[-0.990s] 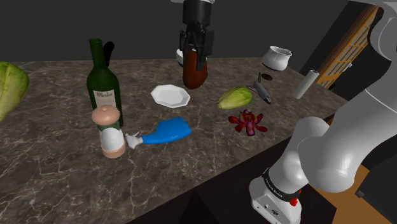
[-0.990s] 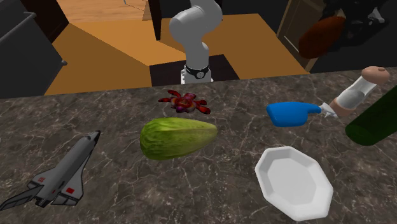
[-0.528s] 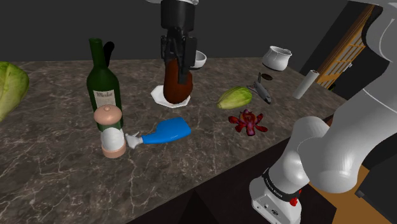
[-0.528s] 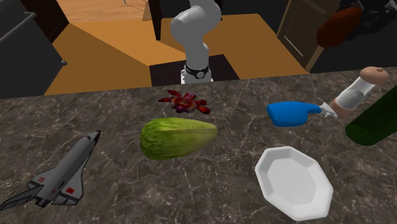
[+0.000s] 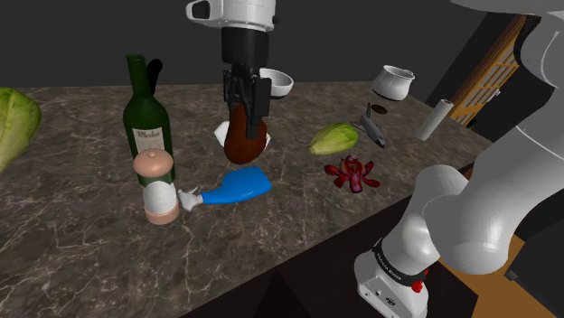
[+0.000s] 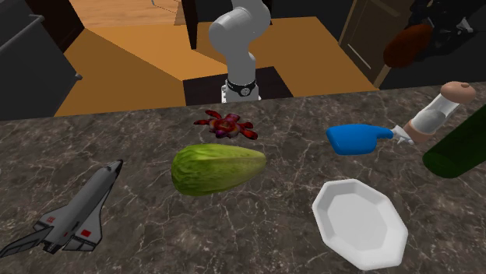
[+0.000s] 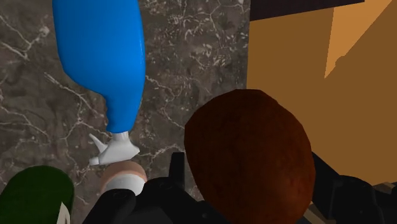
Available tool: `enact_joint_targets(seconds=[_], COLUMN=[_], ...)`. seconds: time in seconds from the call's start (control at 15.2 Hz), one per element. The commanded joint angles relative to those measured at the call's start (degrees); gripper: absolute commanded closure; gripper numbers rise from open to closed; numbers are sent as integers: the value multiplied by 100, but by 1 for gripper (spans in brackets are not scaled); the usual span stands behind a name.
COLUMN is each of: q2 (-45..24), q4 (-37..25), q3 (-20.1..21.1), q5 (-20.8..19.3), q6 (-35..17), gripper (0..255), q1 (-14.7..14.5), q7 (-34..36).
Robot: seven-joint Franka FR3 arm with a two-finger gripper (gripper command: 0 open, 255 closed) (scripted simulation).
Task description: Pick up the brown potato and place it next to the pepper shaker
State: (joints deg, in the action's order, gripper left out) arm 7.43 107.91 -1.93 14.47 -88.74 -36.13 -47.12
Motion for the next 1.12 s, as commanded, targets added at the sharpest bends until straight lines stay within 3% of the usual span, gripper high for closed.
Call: enact_joint_targets(seconds=[0.0, 1.06], q2=[17, -144], q4=[186, 1233], q3=[11, 39], q5=[4, 56], q6=[-170, -1349], gripper=[255, 255], q1=[-7, -23], q7=[-27, -298])
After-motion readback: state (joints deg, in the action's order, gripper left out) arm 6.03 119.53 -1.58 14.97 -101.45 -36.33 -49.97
